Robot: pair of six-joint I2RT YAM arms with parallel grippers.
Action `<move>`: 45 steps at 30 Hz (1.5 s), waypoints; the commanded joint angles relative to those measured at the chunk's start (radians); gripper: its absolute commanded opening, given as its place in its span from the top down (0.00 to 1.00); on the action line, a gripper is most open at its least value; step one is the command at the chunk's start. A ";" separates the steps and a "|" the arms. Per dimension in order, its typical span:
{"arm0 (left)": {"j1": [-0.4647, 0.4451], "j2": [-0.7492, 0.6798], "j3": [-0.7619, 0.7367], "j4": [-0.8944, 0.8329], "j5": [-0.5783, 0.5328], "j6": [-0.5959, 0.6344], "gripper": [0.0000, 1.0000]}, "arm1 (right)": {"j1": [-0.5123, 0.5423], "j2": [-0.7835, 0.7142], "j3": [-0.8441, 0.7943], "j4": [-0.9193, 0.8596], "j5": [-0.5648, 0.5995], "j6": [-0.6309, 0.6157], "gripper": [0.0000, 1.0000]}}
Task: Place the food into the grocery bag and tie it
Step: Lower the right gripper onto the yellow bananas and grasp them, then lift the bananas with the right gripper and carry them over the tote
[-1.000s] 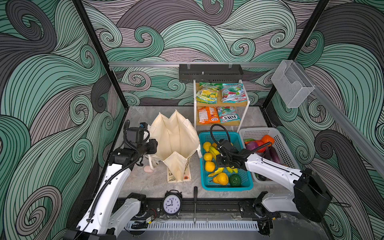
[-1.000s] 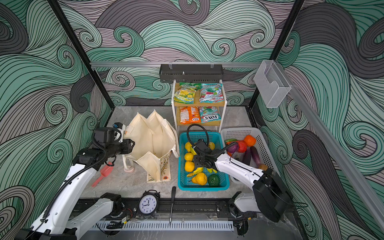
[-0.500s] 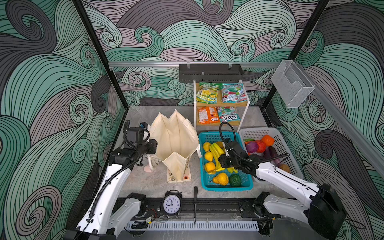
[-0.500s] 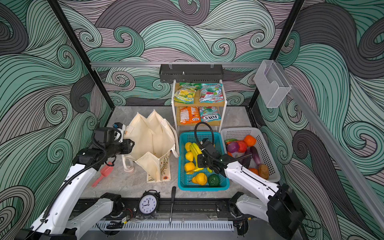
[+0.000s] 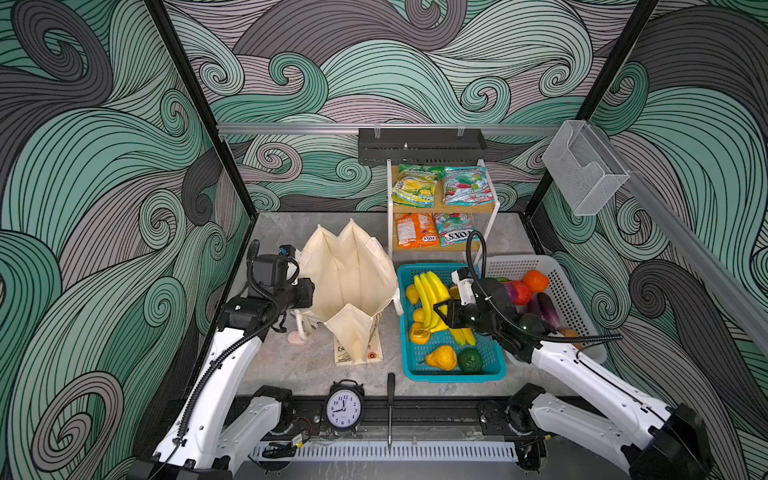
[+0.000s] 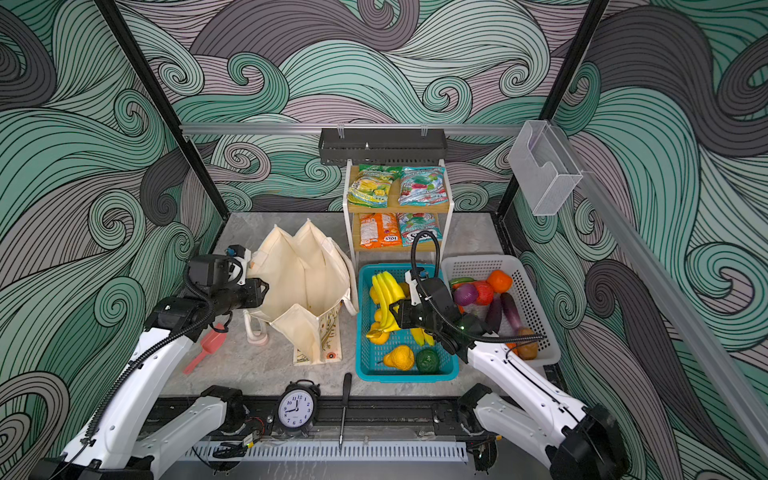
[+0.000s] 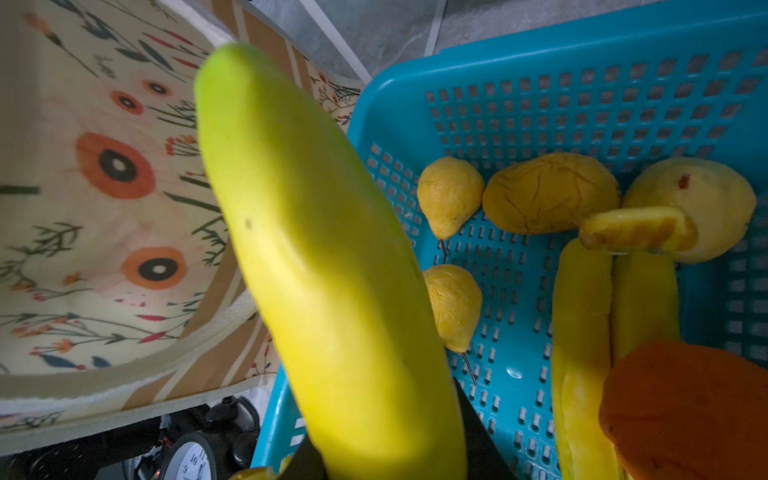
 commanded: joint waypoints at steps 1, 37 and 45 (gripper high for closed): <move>0.002 -0.004 -0.005 -0.004 0.004 0.011 0.59 | -0.020 -0.028 0.026 0.028 -0.081 0.004 0.74; 0.002 -0.028 -0.015 0.023 0.070 0.023 0.63 | 0.272 0.631 0.958 -0.159 -0.074 -0.113 0.76; 0.002 -0.031 -0.015 0.029 0.095 0.024 0.63 | 0.321 0.765 1.017 -0.170 -0.005 -0.113 0.79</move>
